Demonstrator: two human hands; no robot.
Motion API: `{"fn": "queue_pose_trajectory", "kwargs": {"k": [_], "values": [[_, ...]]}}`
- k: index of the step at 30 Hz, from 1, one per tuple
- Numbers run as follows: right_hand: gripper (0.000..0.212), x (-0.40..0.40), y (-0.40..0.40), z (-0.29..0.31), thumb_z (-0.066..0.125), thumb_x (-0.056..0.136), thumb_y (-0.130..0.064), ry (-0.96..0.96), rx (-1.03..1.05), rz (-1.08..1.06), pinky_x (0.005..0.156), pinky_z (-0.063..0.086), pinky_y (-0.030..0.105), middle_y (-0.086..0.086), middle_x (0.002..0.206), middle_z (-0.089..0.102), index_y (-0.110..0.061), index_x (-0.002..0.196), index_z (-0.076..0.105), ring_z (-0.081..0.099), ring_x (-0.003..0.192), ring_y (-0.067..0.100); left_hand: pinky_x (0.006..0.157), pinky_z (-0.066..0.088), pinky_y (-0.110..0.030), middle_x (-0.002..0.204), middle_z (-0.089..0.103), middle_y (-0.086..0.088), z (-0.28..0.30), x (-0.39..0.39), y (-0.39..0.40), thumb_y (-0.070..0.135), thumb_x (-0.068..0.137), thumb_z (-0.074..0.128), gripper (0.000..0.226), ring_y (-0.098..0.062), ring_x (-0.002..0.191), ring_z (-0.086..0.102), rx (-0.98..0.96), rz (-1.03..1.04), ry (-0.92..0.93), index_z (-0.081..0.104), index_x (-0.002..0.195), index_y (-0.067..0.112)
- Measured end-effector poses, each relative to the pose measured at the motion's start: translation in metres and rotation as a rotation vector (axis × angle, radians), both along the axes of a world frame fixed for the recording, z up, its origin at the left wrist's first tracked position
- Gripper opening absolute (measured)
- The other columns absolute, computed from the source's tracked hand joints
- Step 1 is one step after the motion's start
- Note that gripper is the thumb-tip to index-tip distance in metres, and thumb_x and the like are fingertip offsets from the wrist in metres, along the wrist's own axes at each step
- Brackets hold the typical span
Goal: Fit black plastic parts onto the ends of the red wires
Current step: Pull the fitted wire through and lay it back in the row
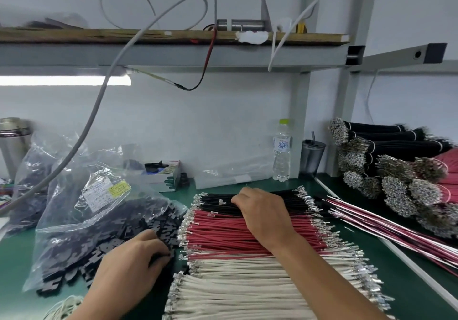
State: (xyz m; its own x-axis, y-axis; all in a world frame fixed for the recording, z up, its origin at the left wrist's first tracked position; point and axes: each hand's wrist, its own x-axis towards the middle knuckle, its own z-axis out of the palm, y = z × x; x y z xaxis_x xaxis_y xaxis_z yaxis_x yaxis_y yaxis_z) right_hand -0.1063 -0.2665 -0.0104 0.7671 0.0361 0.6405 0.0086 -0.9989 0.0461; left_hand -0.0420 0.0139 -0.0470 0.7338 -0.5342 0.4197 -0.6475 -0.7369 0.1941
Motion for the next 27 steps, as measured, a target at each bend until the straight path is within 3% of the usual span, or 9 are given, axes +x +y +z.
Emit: {"fn": "queue_pose_trajectory", "kwargs": {"k": [1, 4, 7, 10, 15, 20, 24, 27], "values": [[0.025, -0.007, -0.001, -0.002, 0.069, 0.086, -0.004, -0.05, 0.021, 0.016, 0.056, 0.052, 0.023, -0.011, 0.086, 0.065, -0.025, 0.1, 0.074, 0.06, 0.074, 0.008, 0.061, 0.053, -0.021, 0.094, 0.054, 0.032, 0.004, -0.001, 0.001, 0.046, 0.09, 0.075, 0.003, 0.004, 0.075, 0.06, -0.014, 0.025, 0.002, 0.074, 0.093, 0.045], [0.021, -0.022, -0.002, -0.01, 0.076, 0.084, -0.005, -0.115, 0.117, 0.094, 0.06, 0.055, 0.021, -0.01, 0.088, 0.065, -0.022, 0.098, 0.076, 0.062, 0.08, 0.008, 0.05, 0.051, -0.025, 0.086, 0.06, 0.027, 0.015, -0.004, 0.003, 0.029, 0.084, 0.084, 0.014, 0.003, 0.063, 0.061, -0.236, 0.101, -0.029, 0.073, 0.086, 0.038], [0.016, -0.025, -0.006, -0.019, 0.07, 0.093, -0.015, -0.077, 0.234, 0.115, 0.073, 0.051, 0.016, -0.014, 0.095, 0.064, -0.025, 0.104, 0.075, 0.06, 0.089, 0.003, 0.056, 0.054, -0.025, 0.075, 0.07, 0.024, 0.031, -0.007, -0.027, 0.025, 0.084, 0.082, 0.015, 0.003, 0.062, 0.067, -0.472, -0.036, -0.026, 0.075, 0.093, 0.035], [0.021, -0.026, -0.014, -0.024, 0.057, 0.1, -0.021, 0.023, 0.312, 0.092, 0.077, 0.045, 0.017, -0.017, 0.101, 0.062, -0.031, 0.112, 0.072, 0.057, 0.094, 0.0, 0.07, 0.053, -0.019, 0.082, 0.073, 0.024, 0.032, -0.012, -0.073, 0.022, 0.09, 0.078, 0.024, 0.003, 0.076, 0.069, -0.594, -0.191, 0.15, 0.077, 0.111, 0.035], [0.023, -0.026, -0.017, -0.03, 0.048, 0.102, -0.026, 0.083, 0.293, 0.073, 0.077, 0.045, 0.024, -0.017, 0.103, 0.055, -0.032, 0.113, 0.067, 0.054, 0.094, 0.003, 0.069, 0.056, -0.025, 0.098, 0.069, 0.025, 0.008, -0.022, -0.091, 0.014, 0.089, 0.078, 0.02, -0.003, 0.084, 0.068, -0.62, -0.27, 0.006, 0.082, 0.107, 0.023], [0.012, -0.028, -0.014, -0.03, 0.064, 0.094, -0.039, 0.075, 0.328, 0.098, 0.07, 0.04, 0.018, -0.017, 0.093, 0.052, -0.032, 0.099, 0.073, 0.053, 0.084, 0.0, 0.065, 0.051, -0.009, 0.098, 0.073, 0.022, 0.003, -0.016, -0.072, 0.007, 0.08, 0.085, 0.034, -0.007, 0.081, 0.071, -0.67, -0.284, 0.067, 0.081, 0.096, 0.037], [0.011, -0.028, -0.014, -0.029, 0.058, 0.1, -0.031, 0.051, 0.252, 0.069, 0.066, 0.042, 0.023, -0.014, 0.092, 0.056, -0.03, 0.104, 0.067, 0.054, 0.085, 0.005, 0.065, 0.05, -0.009, 0.098, 0.074, 0.023, 0.002, -0.014, -0.069, 0.007, 0.082, 0.084, 0.037, -0.007, 0.085, 0.071, -0.634, -0.305, 0.118, 0.079, 0.094, 0.042], [0.031, -0.024, -0.011, -0.029, 0.052, 0.102, -0.014, 0.048, 0.173, 0.033, 0.063, 0.046, 0.027, -0.013, 0.093, 0.058, -0.034, 0.124, 0.062, 0.054, 0.084, 0.009, 0.067, 0.048, -0.007, 0.099, 0.073, 0.024, 0.0, -0.014, -0.071, 0.008, 0.085, 0.082, 0.031, -0.005, 0.085, 0.07, -0.64, -0.301, 0.107, 0.081, 0.1, 0.036]]}}
